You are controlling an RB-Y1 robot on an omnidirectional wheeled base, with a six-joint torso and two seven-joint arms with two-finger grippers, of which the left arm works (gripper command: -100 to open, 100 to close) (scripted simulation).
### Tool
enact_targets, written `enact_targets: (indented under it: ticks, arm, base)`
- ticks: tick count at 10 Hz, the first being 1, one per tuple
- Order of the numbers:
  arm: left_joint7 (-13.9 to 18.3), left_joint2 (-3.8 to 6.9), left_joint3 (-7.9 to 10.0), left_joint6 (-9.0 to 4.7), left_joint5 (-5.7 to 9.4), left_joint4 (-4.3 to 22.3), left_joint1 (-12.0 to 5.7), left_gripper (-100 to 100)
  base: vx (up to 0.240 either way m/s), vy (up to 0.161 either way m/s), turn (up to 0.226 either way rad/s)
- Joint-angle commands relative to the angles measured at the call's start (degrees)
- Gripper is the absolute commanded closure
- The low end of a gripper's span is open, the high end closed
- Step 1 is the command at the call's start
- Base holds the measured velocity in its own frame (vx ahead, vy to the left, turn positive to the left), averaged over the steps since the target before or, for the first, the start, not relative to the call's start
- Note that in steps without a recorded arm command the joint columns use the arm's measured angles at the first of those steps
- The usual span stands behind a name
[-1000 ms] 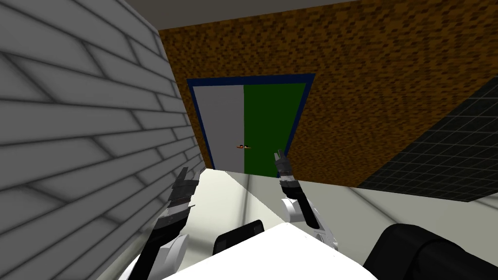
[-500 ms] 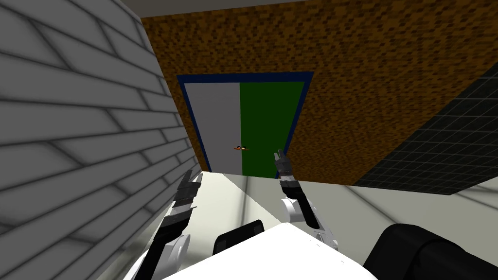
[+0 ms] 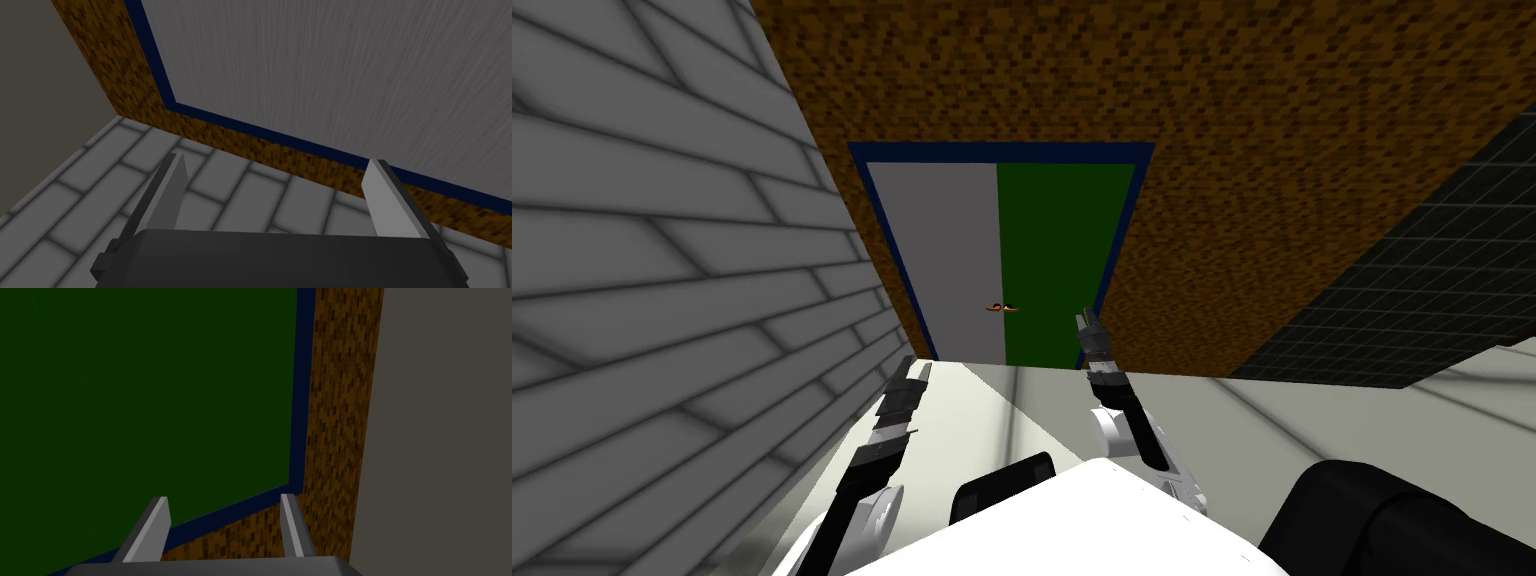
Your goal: Pull the door open
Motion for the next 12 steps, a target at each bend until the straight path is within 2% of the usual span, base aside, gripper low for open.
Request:
enact_targets:
  ticks: [1, 12]
  arm:
    - [0.3, 0.52, 0.08, -0.51, 0.08, 2.5, -0.95, -100]
    - [2.5, 4.48, 0.82, -6.34, 0.90, 21.2, -6.71, -100]
  base:
    - [0.103, -0.050, -0.062]
    - [0.109, -0.043, -0.081]
